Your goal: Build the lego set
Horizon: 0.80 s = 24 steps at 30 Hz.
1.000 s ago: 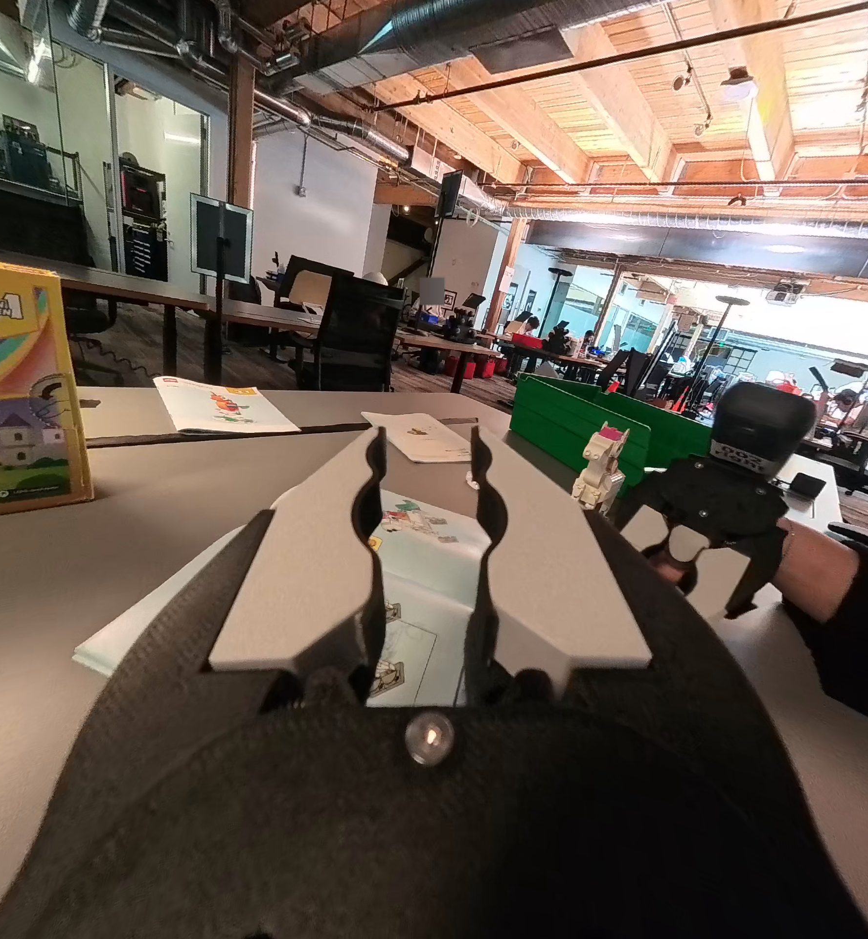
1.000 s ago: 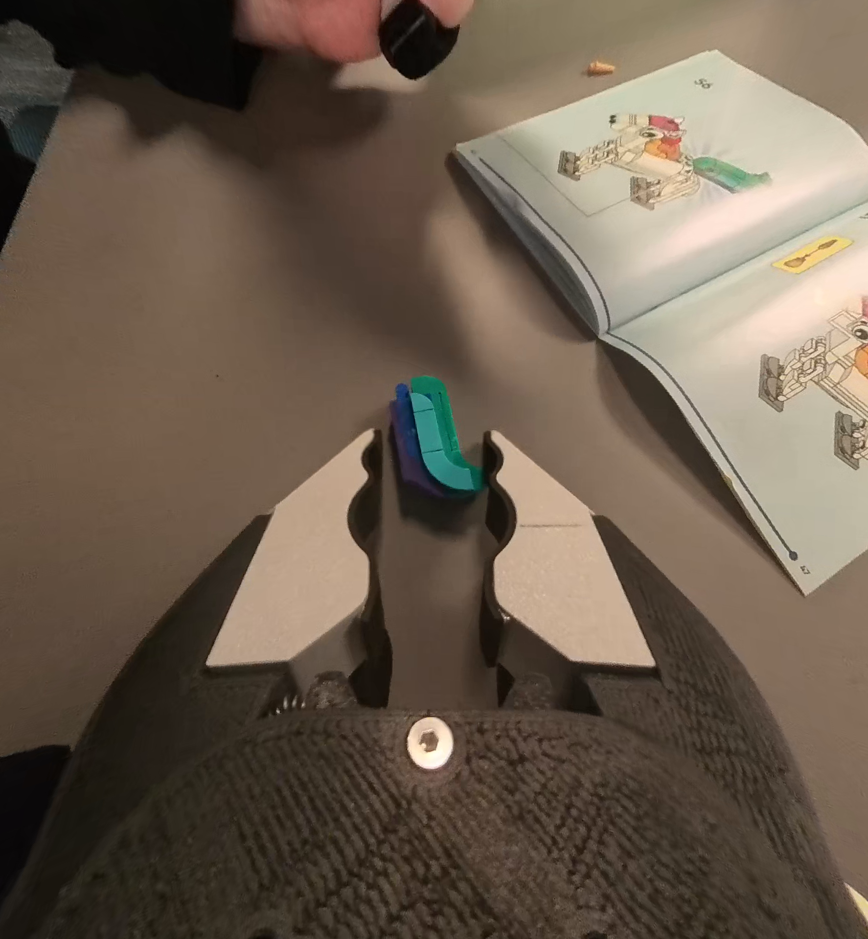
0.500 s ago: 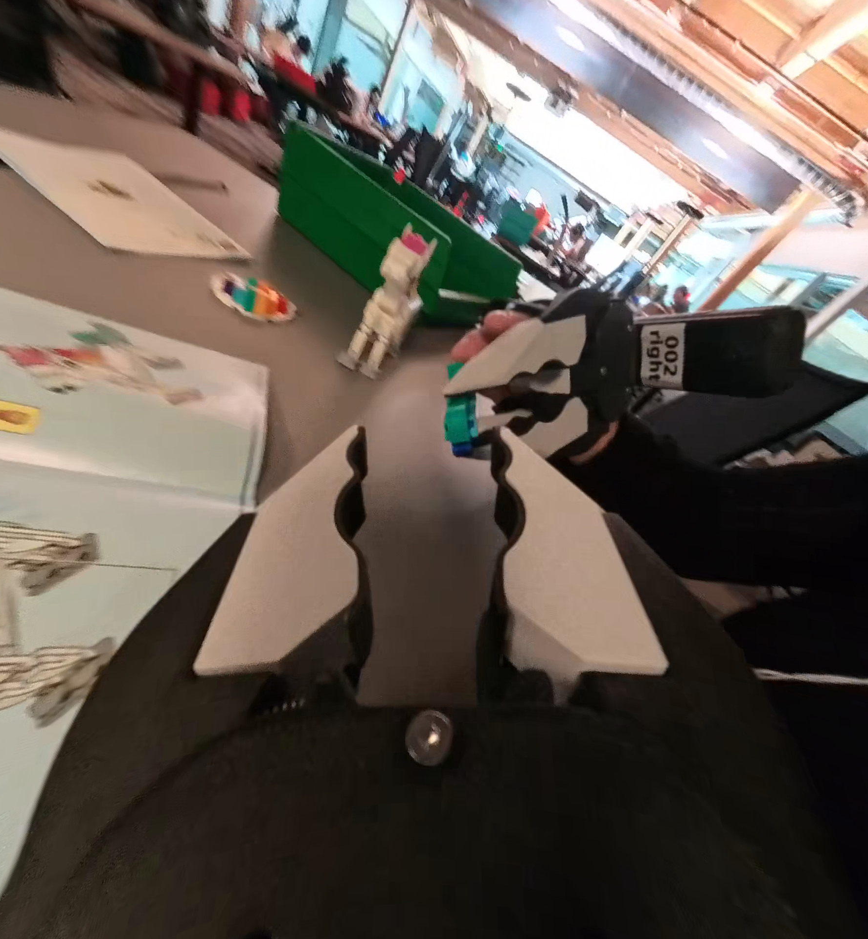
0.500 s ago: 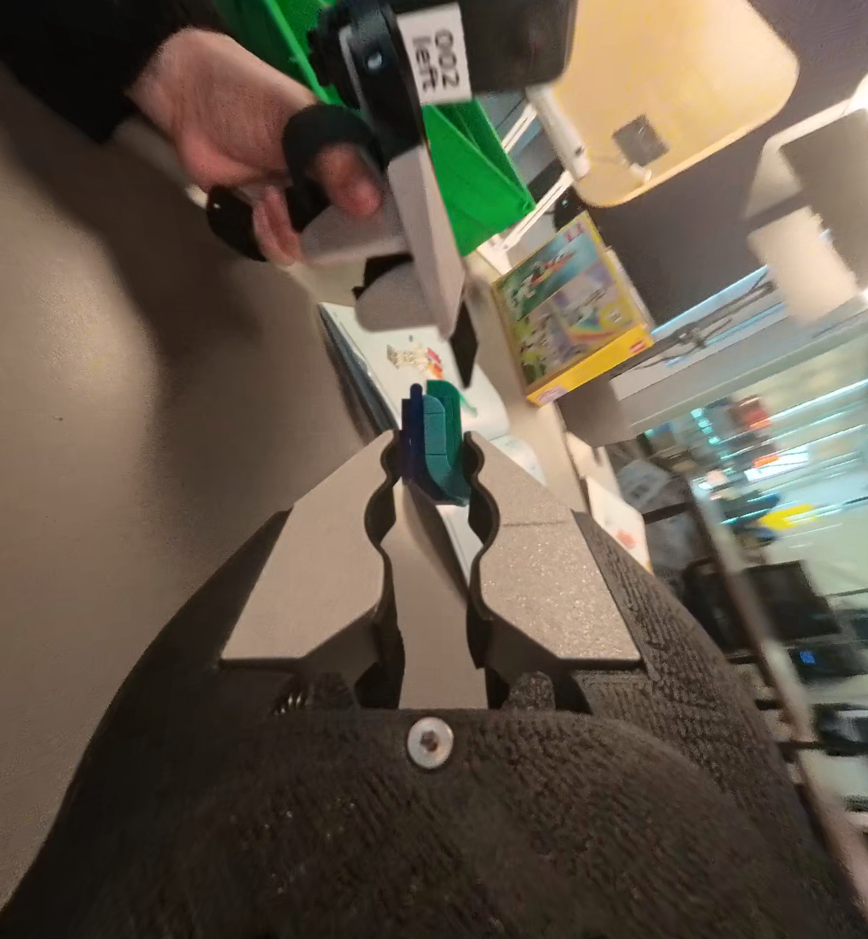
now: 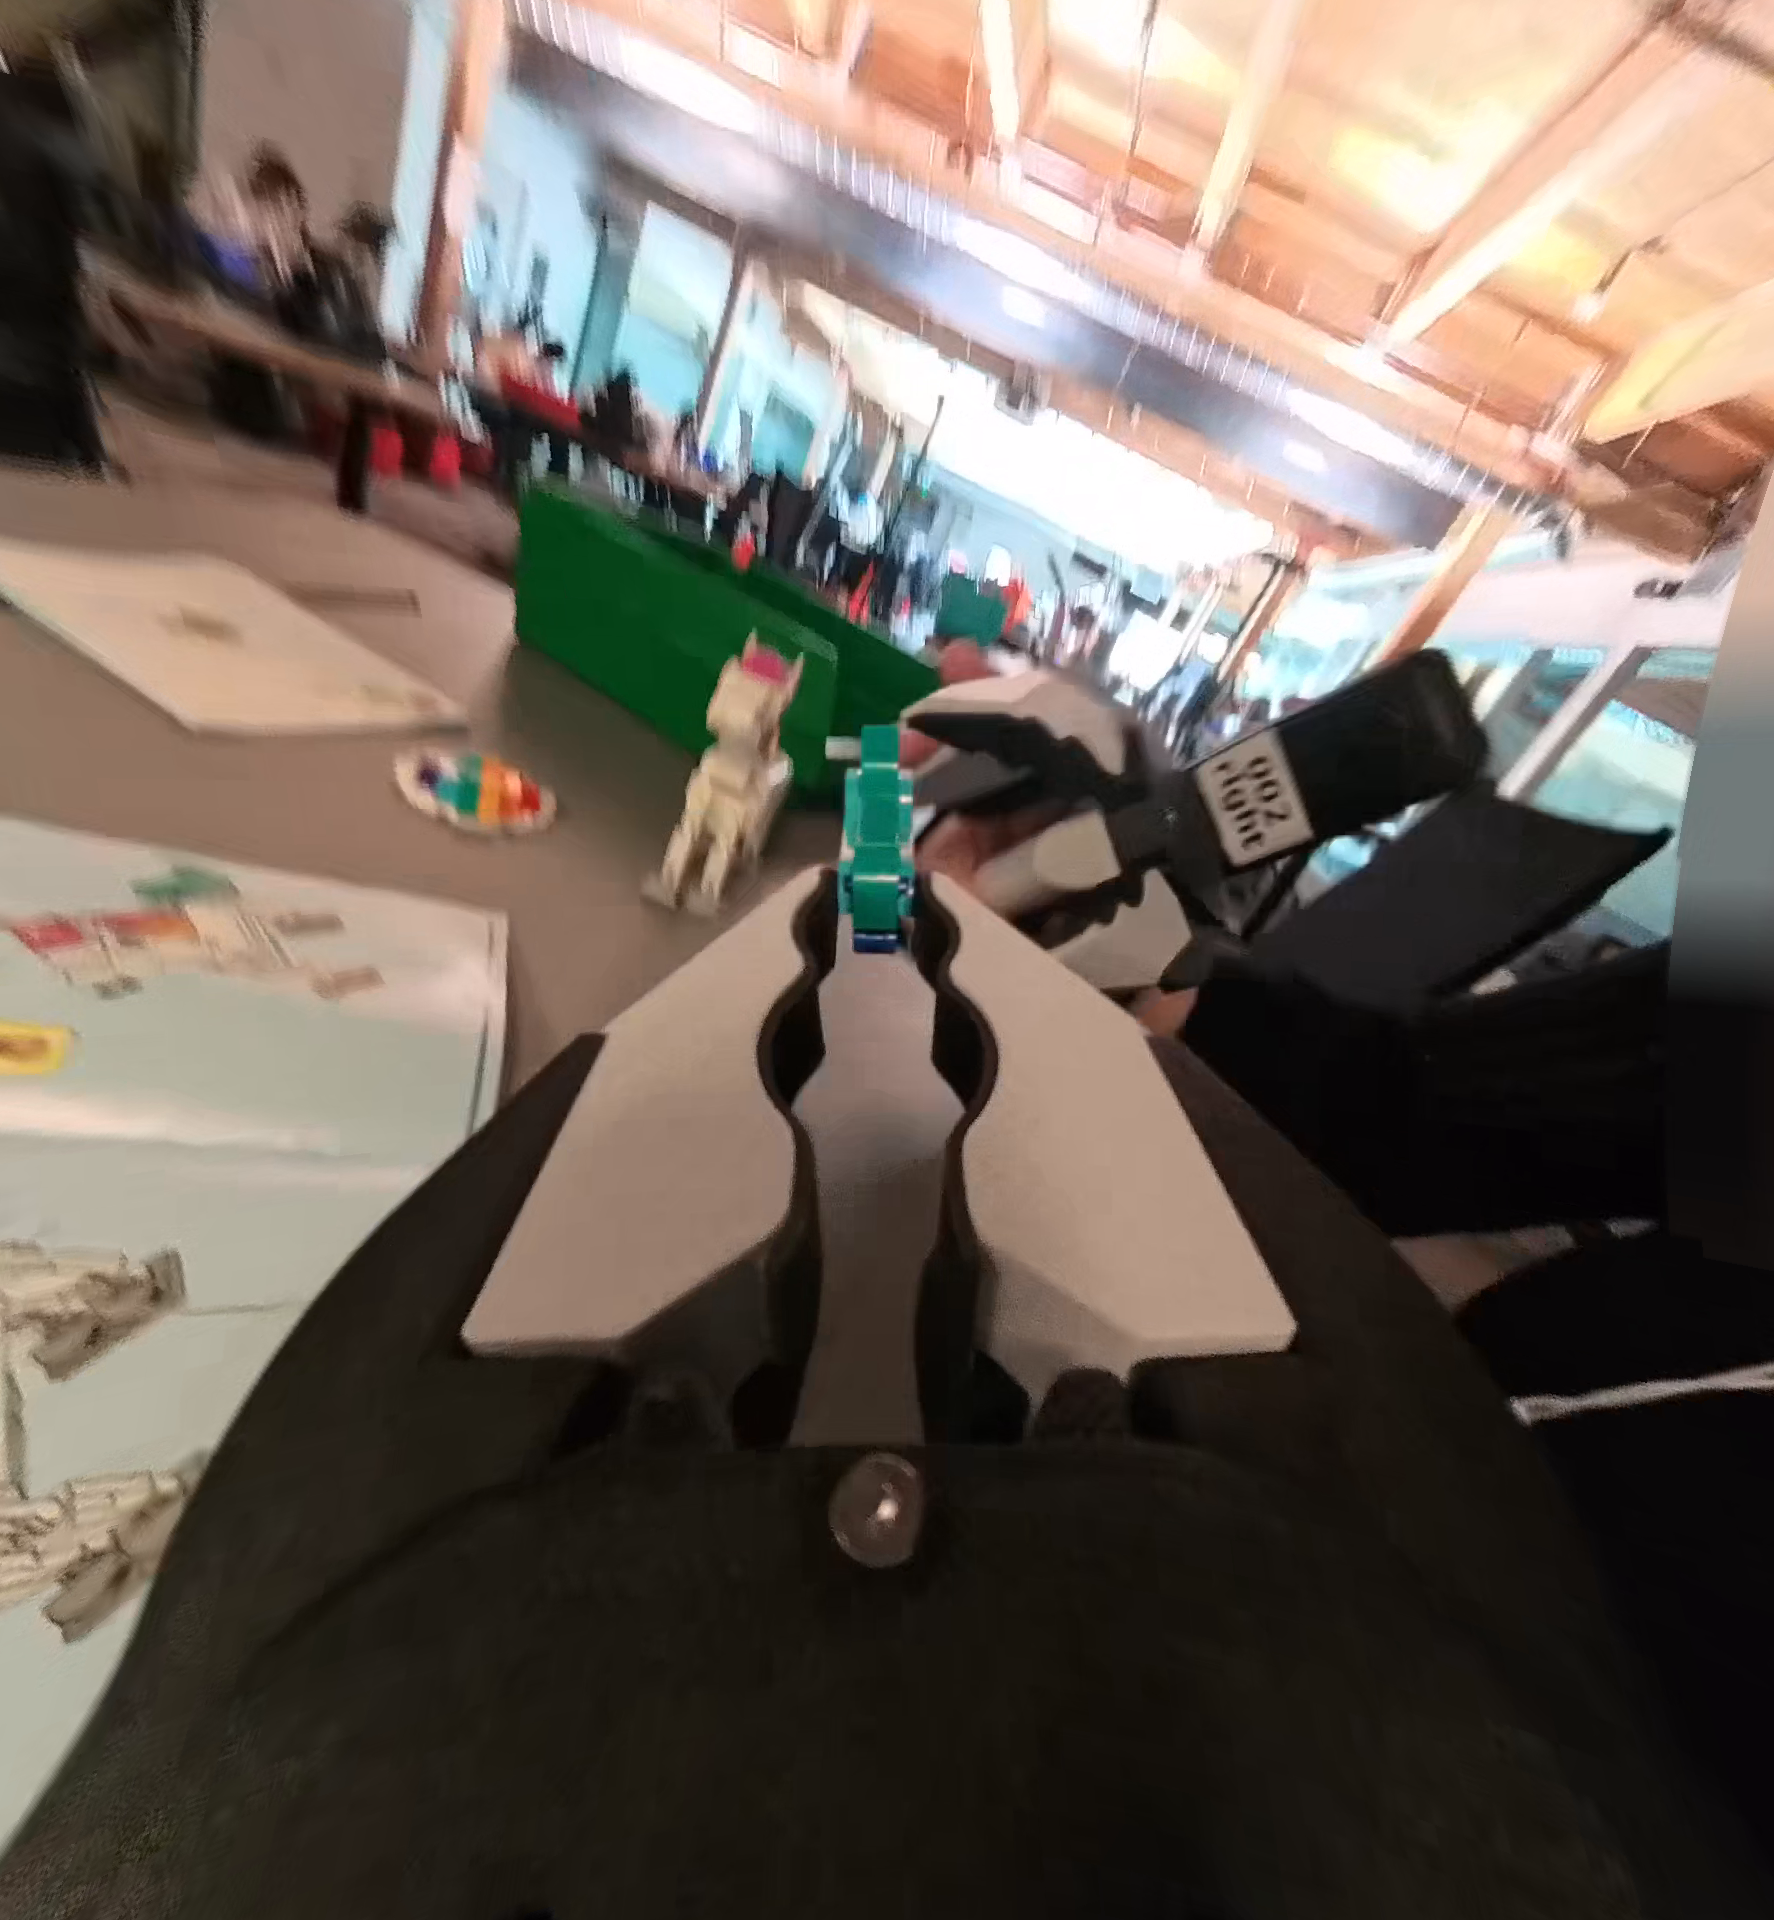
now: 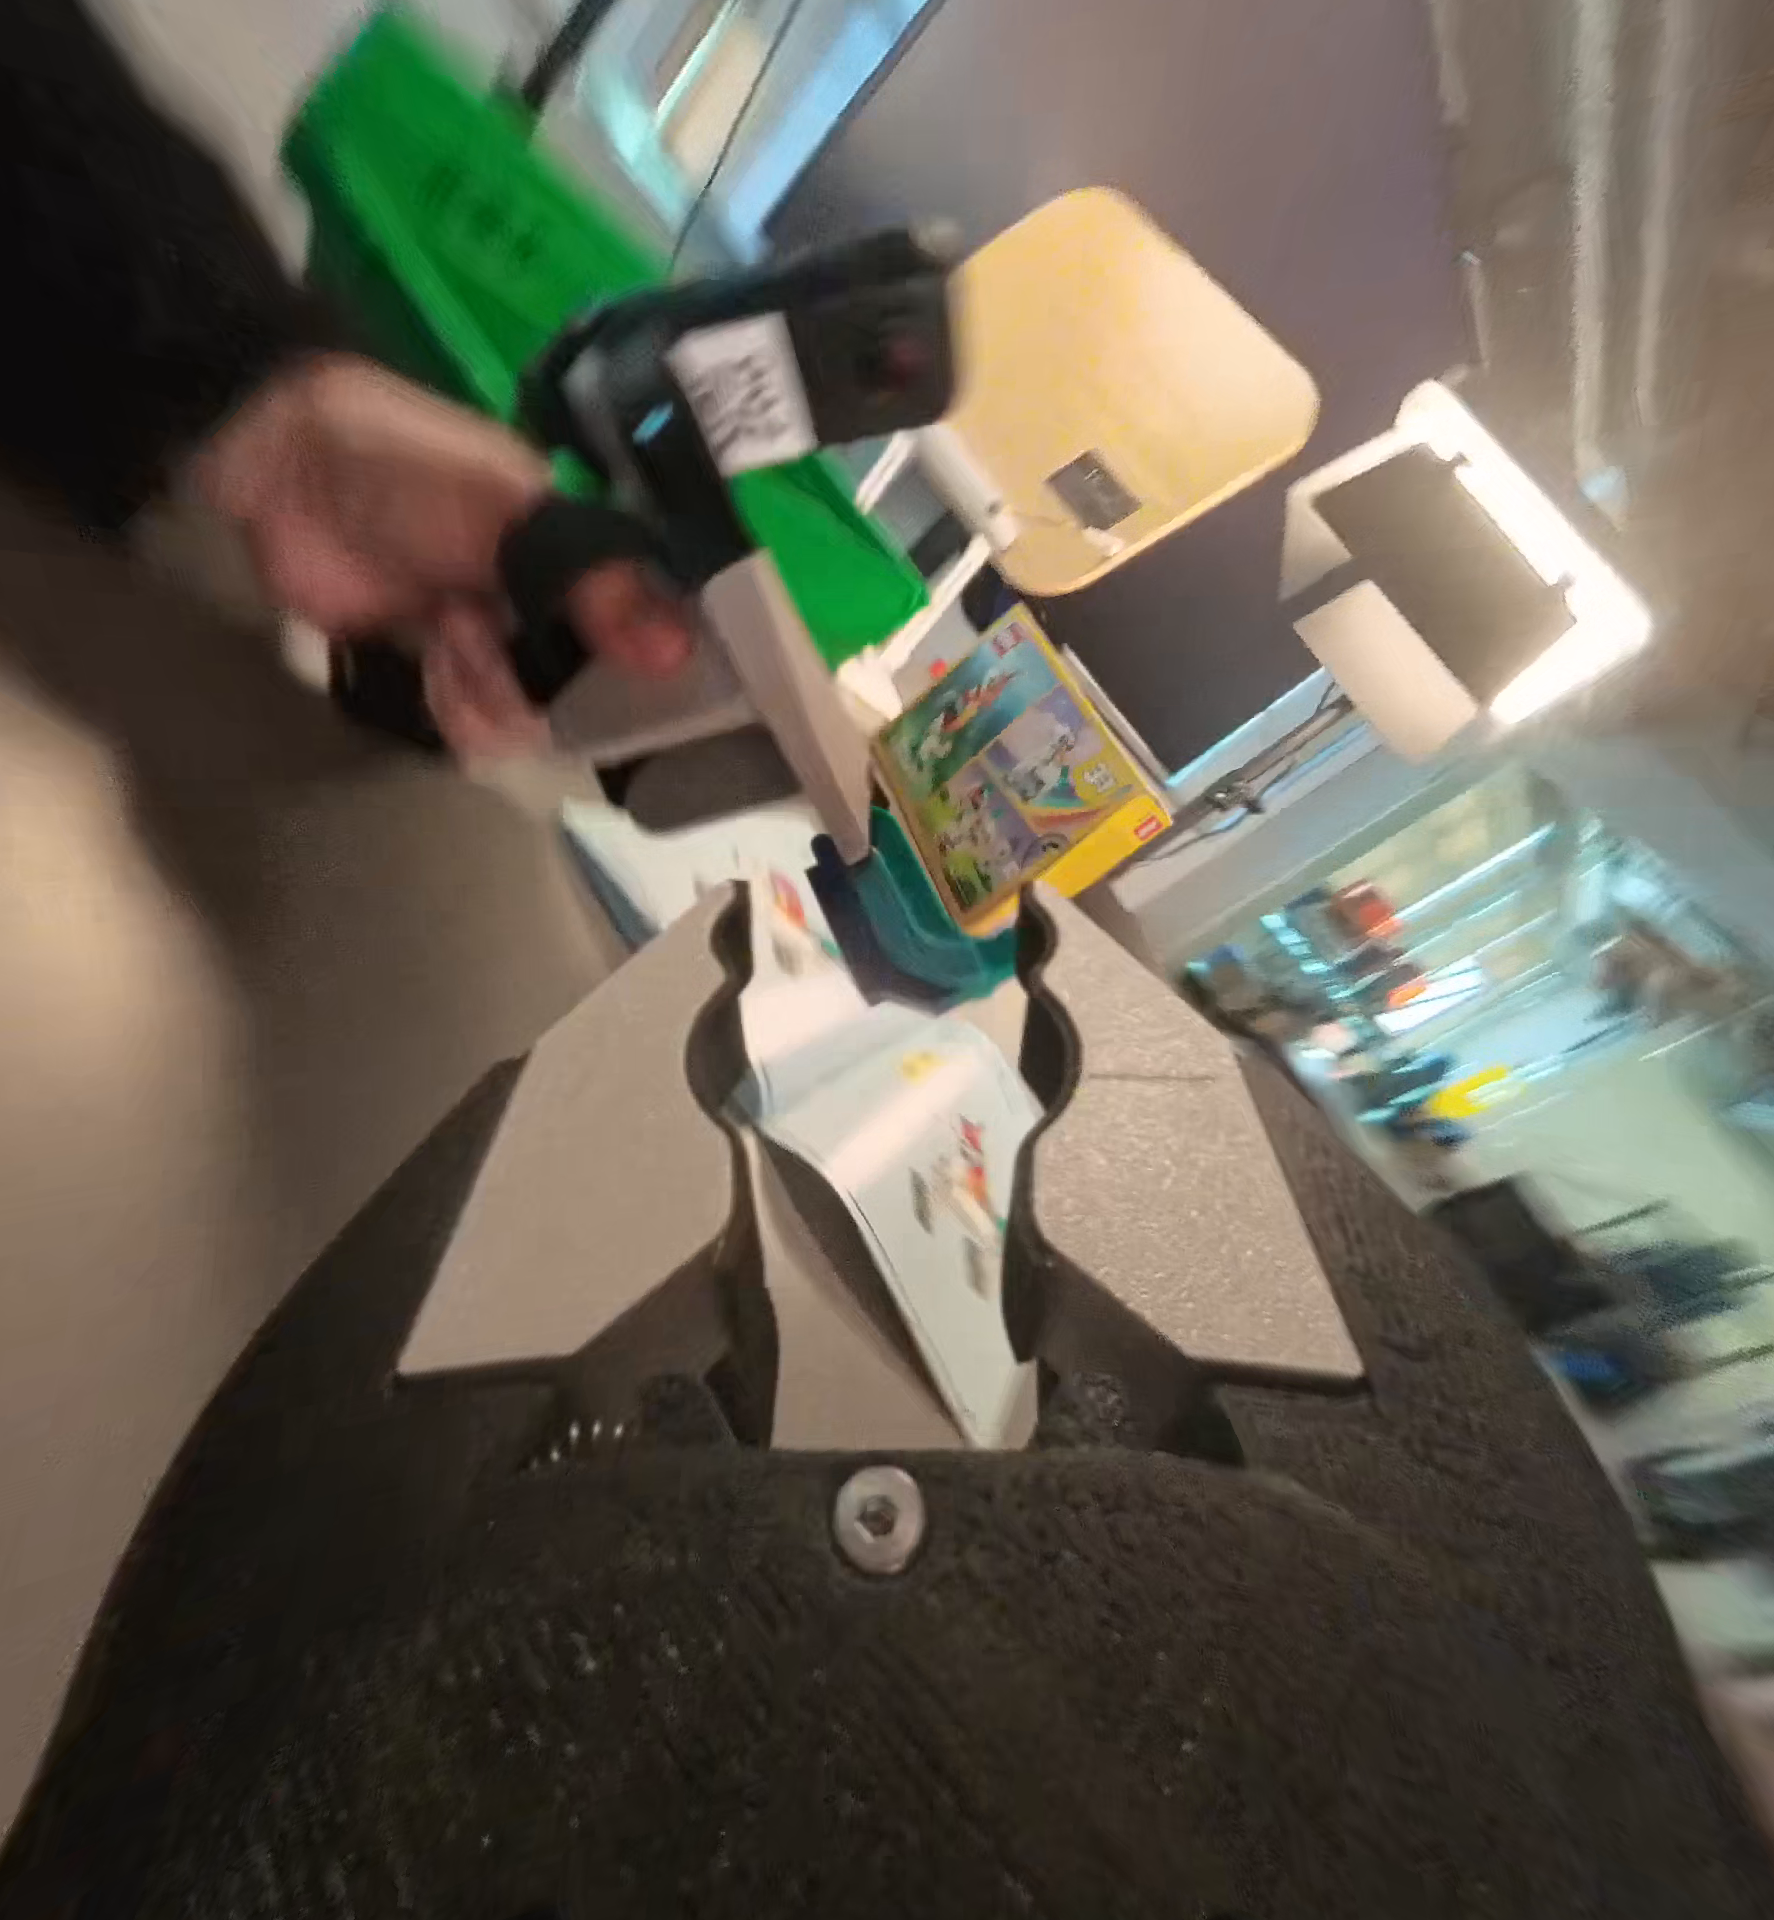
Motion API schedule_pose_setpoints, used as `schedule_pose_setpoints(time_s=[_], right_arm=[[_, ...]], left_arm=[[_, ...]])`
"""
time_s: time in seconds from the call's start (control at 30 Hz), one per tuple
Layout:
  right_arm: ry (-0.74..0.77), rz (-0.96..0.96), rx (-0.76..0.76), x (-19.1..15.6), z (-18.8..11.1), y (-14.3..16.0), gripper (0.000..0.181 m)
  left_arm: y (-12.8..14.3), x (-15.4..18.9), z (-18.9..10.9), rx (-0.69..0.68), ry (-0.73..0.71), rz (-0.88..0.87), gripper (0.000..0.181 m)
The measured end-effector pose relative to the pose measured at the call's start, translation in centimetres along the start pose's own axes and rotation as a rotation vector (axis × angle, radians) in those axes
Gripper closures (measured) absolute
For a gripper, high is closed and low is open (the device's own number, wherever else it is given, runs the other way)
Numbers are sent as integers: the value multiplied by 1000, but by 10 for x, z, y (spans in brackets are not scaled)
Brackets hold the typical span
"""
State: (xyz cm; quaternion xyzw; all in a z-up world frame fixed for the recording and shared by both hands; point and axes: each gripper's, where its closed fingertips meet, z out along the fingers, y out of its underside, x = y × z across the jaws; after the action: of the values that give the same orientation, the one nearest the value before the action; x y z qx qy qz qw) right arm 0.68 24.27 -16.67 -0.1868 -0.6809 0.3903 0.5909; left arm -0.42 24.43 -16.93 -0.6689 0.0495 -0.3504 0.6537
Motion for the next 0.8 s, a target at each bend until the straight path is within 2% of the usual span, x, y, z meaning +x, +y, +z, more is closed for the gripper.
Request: schedule_pose_setpoints(time_s=[0.07,0.13,0.2,0.27,0.43,0.53,0.57,0.6,0.67,0.73,0.8], right_arm=[[30,367,114,19,-1,-12,129],[-7,707,195,26,3,-15,130],[-72,912,263,23,8,-19,135],[-109,997,302,19,11,-22,141],[-127,1040,345,15,12,-28,163],[-172,1040,362,13,9,-32,166],[-177,1023,373,14,7,-33,168],[-157,985,385,18,3,-34,168],[-98,862,395,30,-9,-36,169],[-15,736,397,46,-24,-38,168],[66,642,414,65,-40,-42,168]], left_arm=[[-19,6,-8,111,21,32,167],[-27,12,-12,171,51,41,167],[-26,17,-10,181,85,41,167],[-22,22,-6,172,106,39,168],[-15,30,1,150,143,55,168],[-14,32,1,149,154,40,167],[-18,32,-2,176,136,65,159],[-29,35,-10,247,114,133,139],[-57,27,-37,404,-55,334,130],[-72,16,-57,456,-220,473,125],[-80,14,-65,480,-275,520,123]])
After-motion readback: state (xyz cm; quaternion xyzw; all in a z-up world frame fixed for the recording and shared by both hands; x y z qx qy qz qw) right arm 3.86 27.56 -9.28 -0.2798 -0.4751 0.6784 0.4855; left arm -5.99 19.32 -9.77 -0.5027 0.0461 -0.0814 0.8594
